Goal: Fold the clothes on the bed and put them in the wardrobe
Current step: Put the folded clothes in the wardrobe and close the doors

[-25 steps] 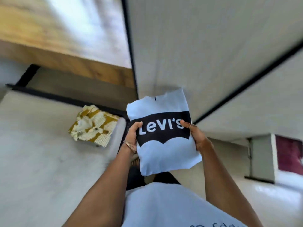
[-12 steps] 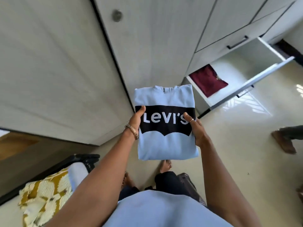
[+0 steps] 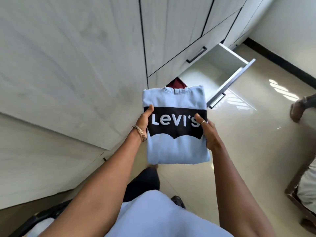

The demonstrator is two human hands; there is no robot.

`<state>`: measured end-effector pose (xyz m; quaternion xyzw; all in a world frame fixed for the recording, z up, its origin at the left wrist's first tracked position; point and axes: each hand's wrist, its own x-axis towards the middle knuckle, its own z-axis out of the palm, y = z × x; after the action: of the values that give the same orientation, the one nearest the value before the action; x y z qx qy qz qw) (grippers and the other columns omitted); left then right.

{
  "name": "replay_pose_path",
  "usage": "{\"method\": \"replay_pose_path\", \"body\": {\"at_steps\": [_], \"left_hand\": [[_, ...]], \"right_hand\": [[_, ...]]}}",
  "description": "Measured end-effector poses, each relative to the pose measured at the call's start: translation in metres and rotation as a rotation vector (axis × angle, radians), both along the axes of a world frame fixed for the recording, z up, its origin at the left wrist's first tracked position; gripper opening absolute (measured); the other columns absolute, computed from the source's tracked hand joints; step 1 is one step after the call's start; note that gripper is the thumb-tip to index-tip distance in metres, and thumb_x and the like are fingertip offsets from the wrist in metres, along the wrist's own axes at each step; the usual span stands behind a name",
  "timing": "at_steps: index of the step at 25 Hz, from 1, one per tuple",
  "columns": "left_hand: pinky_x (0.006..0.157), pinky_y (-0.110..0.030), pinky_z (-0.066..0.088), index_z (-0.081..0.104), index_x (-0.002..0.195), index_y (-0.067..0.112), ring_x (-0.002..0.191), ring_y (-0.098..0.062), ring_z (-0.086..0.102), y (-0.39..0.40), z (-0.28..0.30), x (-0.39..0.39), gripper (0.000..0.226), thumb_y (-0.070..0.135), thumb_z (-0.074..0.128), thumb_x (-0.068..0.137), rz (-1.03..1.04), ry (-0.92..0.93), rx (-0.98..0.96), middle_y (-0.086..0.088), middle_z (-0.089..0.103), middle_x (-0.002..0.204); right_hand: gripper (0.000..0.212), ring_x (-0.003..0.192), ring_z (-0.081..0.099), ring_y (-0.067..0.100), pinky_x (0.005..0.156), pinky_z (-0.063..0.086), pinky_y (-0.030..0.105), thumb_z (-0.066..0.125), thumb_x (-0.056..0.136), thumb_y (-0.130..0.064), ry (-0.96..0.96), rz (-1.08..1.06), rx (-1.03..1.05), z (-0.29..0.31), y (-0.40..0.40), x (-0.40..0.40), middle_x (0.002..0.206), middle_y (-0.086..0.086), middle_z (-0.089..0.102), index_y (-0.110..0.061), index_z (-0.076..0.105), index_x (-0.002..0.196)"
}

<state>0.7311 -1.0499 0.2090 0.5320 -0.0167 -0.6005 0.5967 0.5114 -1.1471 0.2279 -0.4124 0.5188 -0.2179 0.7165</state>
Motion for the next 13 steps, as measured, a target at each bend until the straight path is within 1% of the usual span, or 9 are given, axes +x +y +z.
{"method": "replay_pose_path", "body": {"at_steps": [2,5,8,10,11,13], "left_hand": [[0.095,-0.057,0.048,0.059,0.128,0.005,0.112,-0.040,0.061,-0.040,-0.009,-0.006,0.060,0.051,0.058,0.089,-0.022,0.018,0.006,-0.022,0.064,0.121],[0.092,-0.057,0.050,0.060,0.127,0.007,0.109,-0.039,0.063,-0.108,-0.024,-0.012,0.063,0.053,0.063,0.084,-0.014,0.028,0.039,-0.022,0.064,0.121],[0.090,-0.054,0.052,0.064,0.121,0.006,0.104,-0.038,0.065,-0.178,-0.039,-0.020,0.055,0.050,0.060,0.088,0.014,0.047,0.068,-0.022,0.066,0.117],[0.091,-0.054,0.051,0.065,0.119,0.006,0.104,-0.039,0.064,-0.223,-0.043,-0.025,0.052,0.046,0.062,0.087,0.027,0.083,0.099,-0.021,0.066,0.116],[0.089,-0.053,0.052,0.066,0.117,0.006,0.102,-0.038,0.065,-0.245,-0.044,-0.029,0.048,0.043,0.064,0.086,0.030,0.095,0.116,-0.021,0.067,0.114],[0.085,-0.050,0.055,0.069,0.108,0.006,0.090,-0.036,0.068,-0.289,-0.045,-0.036,0.034,0.032,0.064,0.086,0.034,0.116,0.158,-0.020,0.070,0.105]], "right_hand": [[0.026,0.082,0.074,0.024,0.065,0.058,0.030,0.066,0.091,-0.035,0.010,-0.022,0.005,-0.008,-0.037,-0.007,0.095,0.008,0.076,-0.012,0.072,0.101],[0.032,0.086,0.073,0.027,0.069,0.058,0.033,0.067,0.090,-0.037,0.041,-0.032,0.013,-0.024,-0.105,-0.013,0.099,0.012,0.075,-0.008,0.071,0.105],[0.033,0.087,0.073,0.030,0.071,0.058,0.034,0.067,0.091,-0.036,0.068,-0.026,0.029,-0.035,-0.177,-0.016,0.099,0.013,0.075,-0.007,0.071,0.107],[0.033,0.089,0.073,0.030,0.074,0.058,0.035,0.066,0.092,-0.035,0.092,0.024,0.048,-0.035,-0.228,-0.019,0.101,0.013,0.075,-0.008,0.070,0.108],[0.033,0.090,0.073,0.030,0.075,0.058,0.036,0.065,0.092,-0.035,0.106,0.050,0.062,-0.033,-0.254,-0.022,0.101,0.012,0.075,-0.007,0.070,0.110],[0.032,0.091,0.072,0.030,0.075,0.058,0.035,0.065,0.093,-0.033,0.128,0.088,0.081,-0.033,-0.307,-0.028,0.103,0.013,0.075,-0.006,0.069,0.111]]}}
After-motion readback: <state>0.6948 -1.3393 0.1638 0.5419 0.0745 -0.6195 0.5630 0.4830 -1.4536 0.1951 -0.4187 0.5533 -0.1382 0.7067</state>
